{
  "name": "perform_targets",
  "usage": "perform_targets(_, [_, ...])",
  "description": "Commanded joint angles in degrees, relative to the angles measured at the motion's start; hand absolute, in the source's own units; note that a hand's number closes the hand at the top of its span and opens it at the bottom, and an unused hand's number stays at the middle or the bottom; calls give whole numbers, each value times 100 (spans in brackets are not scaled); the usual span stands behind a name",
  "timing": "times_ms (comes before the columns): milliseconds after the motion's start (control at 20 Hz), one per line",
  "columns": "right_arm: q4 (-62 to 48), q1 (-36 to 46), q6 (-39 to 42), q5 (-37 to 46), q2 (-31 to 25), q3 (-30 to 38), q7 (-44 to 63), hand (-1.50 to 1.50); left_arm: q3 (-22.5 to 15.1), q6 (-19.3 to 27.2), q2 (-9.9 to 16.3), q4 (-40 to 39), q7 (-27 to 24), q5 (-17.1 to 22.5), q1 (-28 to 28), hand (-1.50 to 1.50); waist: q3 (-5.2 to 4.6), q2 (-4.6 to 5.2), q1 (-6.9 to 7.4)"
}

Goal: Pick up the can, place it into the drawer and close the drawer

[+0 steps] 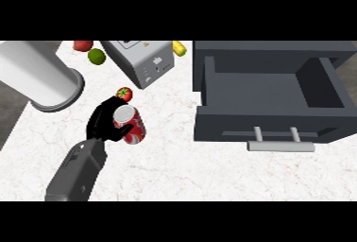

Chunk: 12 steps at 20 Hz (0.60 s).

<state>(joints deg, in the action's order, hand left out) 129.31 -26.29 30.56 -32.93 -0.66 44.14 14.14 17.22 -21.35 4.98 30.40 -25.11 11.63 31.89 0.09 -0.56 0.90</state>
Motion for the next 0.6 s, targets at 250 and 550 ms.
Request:
perform_targets(250, [-91, -206, 208, -38, 65, 60, -233, -150, -573, 1762, -489, 2346, 939, 384, -267, 150, 2, -15, -33])
perform_targets(550, [-130, -84, 69, -69, 33, 87, -112, -150, -1295, 2545, -496, 3987, 1824, 442, -642, 150, -6, 29, -90])
